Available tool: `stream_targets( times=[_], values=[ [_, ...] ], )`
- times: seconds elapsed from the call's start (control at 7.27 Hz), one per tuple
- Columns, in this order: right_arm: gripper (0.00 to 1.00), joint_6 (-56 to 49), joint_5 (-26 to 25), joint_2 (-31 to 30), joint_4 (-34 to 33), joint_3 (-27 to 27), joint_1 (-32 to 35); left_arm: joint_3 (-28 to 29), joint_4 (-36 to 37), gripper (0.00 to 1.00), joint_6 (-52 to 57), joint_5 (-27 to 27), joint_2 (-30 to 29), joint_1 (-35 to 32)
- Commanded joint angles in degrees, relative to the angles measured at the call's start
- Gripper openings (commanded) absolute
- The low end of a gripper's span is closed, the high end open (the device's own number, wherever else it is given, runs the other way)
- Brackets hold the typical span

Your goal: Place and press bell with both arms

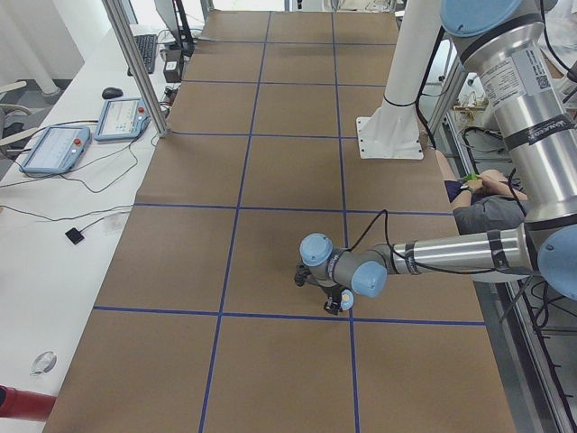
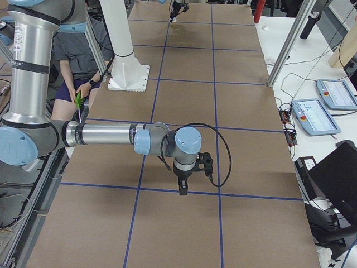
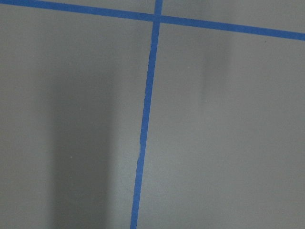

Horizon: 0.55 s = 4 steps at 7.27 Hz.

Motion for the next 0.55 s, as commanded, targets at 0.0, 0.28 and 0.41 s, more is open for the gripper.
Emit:
stream_targets(
  times=[0.0, 0.28, 0.41],
  values=[
    [1.00, -0.1, -0.2, -0.5, 8.7, -0.6, 0.0, -0.1, 4.5, 0.24, -2.1, 0.2, -9.1, -0.4],
    [1.00, 0.5, 0.0, -0.1, 8.7, -0.4, 0.0, -0.2, 15.2, 0.24, -2.1, 0.3, -20.0, -2.1],
    [1.00, 0.7, 0.1, 0.1, 8.7, -0.4, 0.1, -0.1, 20.5, 0.23, -2.1, 1.0, -25.9, -2.1]
  ],
)
